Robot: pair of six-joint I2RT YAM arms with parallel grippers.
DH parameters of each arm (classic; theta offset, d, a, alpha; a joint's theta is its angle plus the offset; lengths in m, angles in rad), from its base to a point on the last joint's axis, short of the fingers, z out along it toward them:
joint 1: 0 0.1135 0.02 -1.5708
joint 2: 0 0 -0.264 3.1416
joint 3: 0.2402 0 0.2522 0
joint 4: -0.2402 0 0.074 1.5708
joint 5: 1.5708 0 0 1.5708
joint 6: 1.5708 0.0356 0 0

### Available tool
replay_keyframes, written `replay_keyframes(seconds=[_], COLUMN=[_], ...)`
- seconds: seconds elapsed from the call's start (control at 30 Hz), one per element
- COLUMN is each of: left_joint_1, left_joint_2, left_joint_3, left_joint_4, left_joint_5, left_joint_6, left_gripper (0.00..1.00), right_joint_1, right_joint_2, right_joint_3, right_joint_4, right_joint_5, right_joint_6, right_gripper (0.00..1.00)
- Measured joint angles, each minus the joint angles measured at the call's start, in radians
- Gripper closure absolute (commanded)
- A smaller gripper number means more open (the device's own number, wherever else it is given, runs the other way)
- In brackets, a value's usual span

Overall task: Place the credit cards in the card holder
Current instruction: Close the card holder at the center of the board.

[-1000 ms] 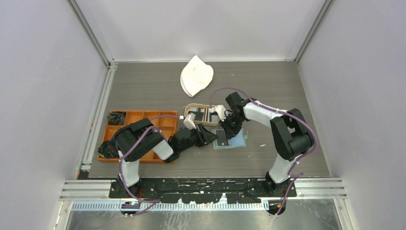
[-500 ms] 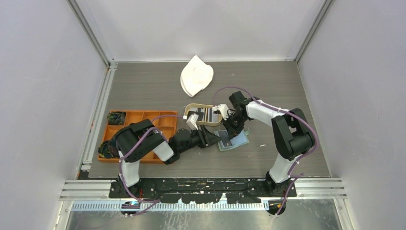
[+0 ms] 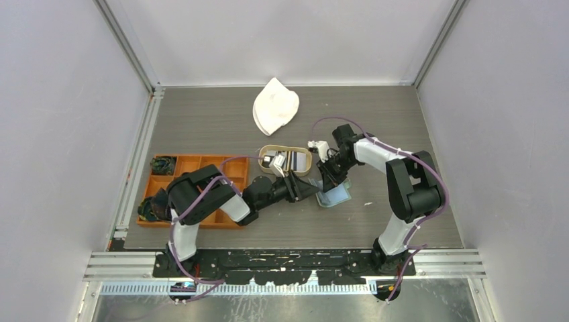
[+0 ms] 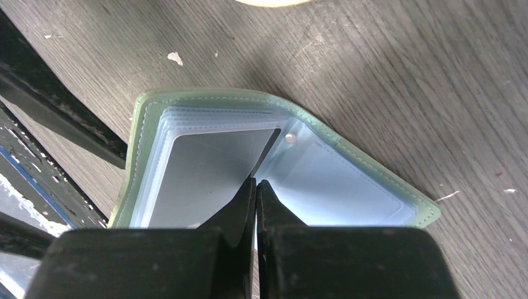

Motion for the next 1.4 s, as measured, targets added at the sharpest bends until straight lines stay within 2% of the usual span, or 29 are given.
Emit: replay_keyframes(seconds=[0.57,1.07,1.4], left_joint_1=[0.000,-0.021,-0.049], left_joint_2=[0.078,0.134,0.161], left_joint_3=[0.138,0.254,0.314], left_joint_4=[-0.033,-0.101,-0.146], left_joint_5=[0.006,0.017,0.032], left_joint_6=[0.001,0.006,0.010], left_gripper=[0.55,0.55,0.54], right_joint_1=[-0.080,-0.114,-0.175], right_joint_2=[-0.002,-0.049,0.030], right_joint_3=[0.008,0.013,0.104], right_joint_4=[-0.015,-0.018,-0.070], right_joint_5=[-0.027,0.061,0.092], right_joint_6=[0.030,0.059,0.156], right_gripper=[0.93,0.93,0.93])
